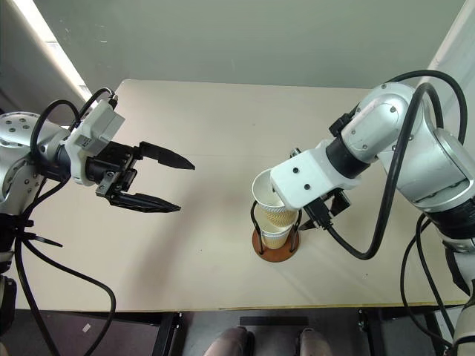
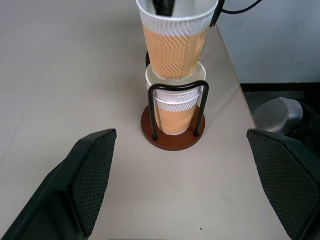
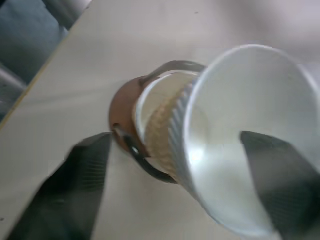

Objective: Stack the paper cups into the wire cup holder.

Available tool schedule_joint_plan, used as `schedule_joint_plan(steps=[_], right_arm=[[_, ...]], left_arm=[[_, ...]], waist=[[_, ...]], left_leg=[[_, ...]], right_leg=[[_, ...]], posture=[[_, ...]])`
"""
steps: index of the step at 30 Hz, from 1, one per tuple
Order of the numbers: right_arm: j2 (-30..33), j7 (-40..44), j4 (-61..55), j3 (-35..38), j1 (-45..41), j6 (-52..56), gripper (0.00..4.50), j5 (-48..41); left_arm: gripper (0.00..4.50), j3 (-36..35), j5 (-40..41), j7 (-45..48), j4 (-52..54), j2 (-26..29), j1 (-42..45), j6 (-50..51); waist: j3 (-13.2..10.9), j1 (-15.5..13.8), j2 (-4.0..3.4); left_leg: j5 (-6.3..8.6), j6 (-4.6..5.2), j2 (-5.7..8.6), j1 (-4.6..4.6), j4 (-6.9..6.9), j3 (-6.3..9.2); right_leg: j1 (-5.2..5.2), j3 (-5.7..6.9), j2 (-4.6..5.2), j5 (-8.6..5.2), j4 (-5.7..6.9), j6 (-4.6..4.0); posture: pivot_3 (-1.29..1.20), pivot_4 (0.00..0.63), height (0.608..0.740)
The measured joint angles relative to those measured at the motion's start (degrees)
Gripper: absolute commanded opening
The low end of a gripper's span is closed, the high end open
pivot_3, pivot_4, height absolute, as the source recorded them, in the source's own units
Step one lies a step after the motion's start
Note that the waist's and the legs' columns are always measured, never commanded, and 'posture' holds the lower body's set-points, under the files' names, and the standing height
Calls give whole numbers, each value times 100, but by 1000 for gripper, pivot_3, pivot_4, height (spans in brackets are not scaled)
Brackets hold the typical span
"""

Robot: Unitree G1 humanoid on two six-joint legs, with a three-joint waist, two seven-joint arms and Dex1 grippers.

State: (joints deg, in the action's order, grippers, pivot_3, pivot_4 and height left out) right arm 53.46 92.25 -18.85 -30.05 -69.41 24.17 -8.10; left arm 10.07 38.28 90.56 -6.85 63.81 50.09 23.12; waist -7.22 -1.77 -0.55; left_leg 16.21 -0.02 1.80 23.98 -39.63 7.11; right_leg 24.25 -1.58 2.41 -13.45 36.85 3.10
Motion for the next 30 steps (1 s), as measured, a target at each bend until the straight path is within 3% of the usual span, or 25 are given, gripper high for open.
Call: schedule_joint_plan(steps=[9,12,22,30], right_arm=[[-54,0,18,0,0,56,4466,-87],[-53,0,14,0,0,94,3610,-119],[9,0,18,0,1,66,18,-190],[-89,-7,37,2,2,69,18,-107]], left_arm=[[4500,32,-2,0,-39,1,25,-59],[4500,32,-2,0,-39,1,25,-69],[4500,32,-3,1,-47,3,25,-96],[4500,100,-3,1,-73,3,35,-95]], waist=[[0,1,0],[0,1,0],[0,1,0],[0,2,0]], left_leg=[[-1,-1,0,1,6,0],[-1,-1,0,1,6,0],[-1,-1,0,1,6,0],[-1,-2,-1,1,7,0]], right_leg=[[0,1,0,0,0,0],[0,0,0,0,-1,0],[0,0,0,0,-1,0],[1,0,0,0,0,0]], posture=[[0,150,740],[0,150,740],[0,150,740],[0,150,740]])
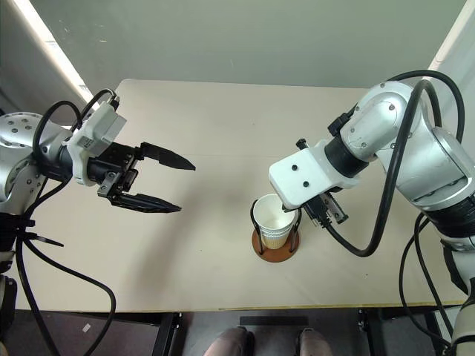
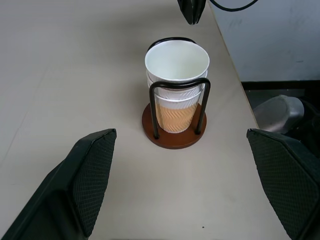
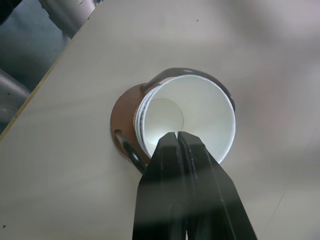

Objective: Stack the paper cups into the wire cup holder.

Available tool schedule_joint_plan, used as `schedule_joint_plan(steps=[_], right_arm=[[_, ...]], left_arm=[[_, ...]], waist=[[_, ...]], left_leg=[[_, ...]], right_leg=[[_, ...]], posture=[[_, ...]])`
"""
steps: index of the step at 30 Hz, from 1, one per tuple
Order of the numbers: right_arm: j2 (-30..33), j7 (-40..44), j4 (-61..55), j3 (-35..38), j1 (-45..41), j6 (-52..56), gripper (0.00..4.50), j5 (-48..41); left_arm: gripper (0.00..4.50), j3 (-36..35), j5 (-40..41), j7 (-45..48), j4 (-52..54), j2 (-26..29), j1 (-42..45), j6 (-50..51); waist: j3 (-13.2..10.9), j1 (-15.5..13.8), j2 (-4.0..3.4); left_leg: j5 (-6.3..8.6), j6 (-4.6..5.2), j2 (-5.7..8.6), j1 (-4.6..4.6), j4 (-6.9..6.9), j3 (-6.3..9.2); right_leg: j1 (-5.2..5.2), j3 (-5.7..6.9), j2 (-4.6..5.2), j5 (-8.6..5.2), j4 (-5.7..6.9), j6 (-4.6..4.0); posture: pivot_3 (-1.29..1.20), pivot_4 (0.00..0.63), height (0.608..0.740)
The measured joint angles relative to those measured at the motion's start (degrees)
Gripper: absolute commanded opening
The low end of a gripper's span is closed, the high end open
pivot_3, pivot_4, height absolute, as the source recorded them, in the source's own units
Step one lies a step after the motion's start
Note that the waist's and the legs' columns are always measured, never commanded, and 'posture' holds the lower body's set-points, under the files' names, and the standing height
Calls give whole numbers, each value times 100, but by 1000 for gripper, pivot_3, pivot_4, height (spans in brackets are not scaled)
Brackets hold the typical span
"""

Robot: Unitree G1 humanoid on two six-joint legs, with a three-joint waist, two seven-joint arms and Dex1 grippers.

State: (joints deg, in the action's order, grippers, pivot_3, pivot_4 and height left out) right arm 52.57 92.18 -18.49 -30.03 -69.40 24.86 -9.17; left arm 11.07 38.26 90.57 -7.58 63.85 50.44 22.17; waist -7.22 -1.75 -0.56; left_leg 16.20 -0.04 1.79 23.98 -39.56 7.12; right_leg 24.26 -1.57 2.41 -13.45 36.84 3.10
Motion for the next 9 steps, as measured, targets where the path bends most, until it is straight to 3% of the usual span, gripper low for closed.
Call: schedule_joint_plan(steps=[4,9], right_arm=[[-33,-185,44,130,139,167,18,38],[155,-634,480,822,700,697,18,-50]], left_arm=[[4500,-5,1,2,4,0,-4,61],[4500,-311,-5,4,45,4,-198,272]], waist=[[0,-1,0],[0,-6,1]], left_leg=[[0,0,1,1,0,0],[-1,-1,1,1,2,-1]], right_leg=[[-1,0,0,0,0,0],[-3,-1,0,1,1,1]], posture=[[0,150,740],[0,150,740]])
